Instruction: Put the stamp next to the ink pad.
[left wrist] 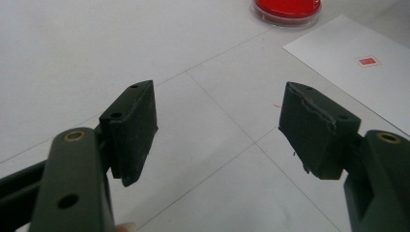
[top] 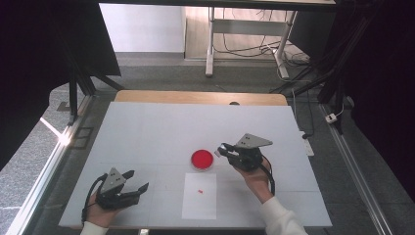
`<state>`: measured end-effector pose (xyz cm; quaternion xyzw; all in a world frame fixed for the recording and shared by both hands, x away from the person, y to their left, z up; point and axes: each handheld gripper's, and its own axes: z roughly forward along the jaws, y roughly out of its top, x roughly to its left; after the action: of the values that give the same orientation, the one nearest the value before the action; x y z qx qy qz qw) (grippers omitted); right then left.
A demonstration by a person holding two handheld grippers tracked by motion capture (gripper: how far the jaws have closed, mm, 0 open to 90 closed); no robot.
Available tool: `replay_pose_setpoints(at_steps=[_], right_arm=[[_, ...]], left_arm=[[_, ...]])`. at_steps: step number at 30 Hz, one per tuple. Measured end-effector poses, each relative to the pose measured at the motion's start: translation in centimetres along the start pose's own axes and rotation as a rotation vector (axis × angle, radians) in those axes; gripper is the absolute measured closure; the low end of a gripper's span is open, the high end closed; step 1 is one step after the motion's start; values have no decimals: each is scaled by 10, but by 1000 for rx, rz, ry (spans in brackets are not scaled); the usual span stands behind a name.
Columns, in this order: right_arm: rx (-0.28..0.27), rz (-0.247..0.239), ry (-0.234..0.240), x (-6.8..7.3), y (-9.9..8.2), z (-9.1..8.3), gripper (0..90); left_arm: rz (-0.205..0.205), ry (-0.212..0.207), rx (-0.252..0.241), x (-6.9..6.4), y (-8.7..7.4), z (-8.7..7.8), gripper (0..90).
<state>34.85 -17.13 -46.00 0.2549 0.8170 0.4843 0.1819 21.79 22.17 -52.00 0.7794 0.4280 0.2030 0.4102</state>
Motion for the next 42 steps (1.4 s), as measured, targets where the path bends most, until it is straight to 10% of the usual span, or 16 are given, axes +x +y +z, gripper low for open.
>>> replay_pose_setpoints(at_steps=[25, 42], right_arm=[[193, -29, -54, -16, -13, 43, 746], [225, -24, -58, -19, -19, 52, 704]], left_arm=[[5, -7, 20, -1, 1, 4, 286], [6, -9, 22, 0, 0, 4, 286]])
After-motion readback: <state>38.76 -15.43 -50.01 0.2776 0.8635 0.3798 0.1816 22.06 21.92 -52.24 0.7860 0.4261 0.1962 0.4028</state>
